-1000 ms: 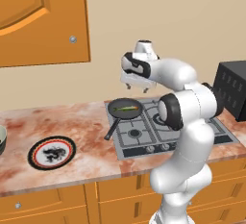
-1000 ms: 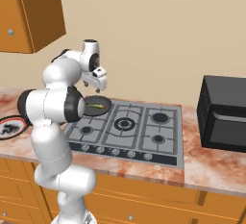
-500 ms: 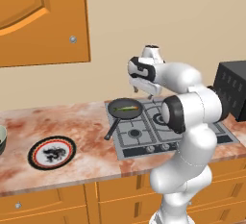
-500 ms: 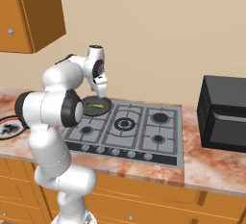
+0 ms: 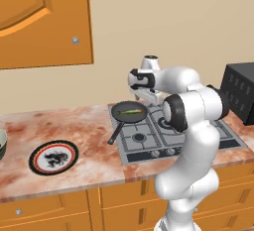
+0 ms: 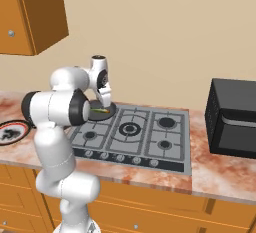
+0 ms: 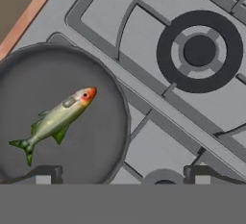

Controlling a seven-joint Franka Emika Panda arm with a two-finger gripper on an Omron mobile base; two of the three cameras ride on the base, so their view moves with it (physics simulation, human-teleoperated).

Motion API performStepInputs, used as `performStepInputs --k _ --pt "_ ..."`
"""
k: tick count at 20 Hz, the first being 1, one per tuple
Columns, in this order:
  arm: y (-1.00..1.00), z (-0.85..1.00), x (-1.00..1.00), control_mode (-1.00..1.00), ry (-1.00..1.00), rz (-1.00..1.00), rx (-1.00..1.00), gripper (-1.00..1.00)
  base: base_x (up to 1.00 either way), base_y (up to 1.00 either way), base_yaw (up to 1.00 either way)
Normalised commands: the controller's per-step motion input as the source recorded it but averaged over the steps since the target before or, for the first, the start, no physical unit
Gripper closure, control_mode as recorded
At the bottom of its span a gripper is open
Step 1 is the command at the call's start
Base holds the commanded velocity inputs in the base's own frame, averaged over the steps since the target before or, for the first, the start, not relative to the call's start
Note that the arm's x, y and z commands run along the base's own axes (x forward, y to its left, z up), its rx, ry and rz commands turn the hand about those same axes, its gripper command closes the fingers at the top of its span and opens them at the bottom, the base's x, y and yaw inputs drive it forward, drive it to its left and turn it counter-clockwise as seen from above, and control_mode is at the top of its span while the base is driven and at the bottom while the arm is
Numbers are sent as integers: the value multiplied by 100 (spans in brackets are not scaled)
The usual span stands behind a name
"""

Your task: Place the fish on the plate and place the carrot on the same plate.

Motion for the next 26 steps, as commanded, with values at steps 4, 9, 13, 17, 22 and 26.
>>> performStepInputs --k 4,9,13,17,22,26 --pt "32 -6 28 -100 0 -1 -2 -100 0 0 0" --pt "24 -2 24 -100 0 -2 -2 -100 0 0 0" --pt "10 -24 42 -100 0 -3 0 -100 0 0 0" --pt "4 -21 57 -100 0 -3 0 -100 0 0 0" --pt "0 -10 19 -100 0 0 0 -100 0 0 0" --pt "0 -30 -2 -100 3 -1 0 -100 0 0 0"
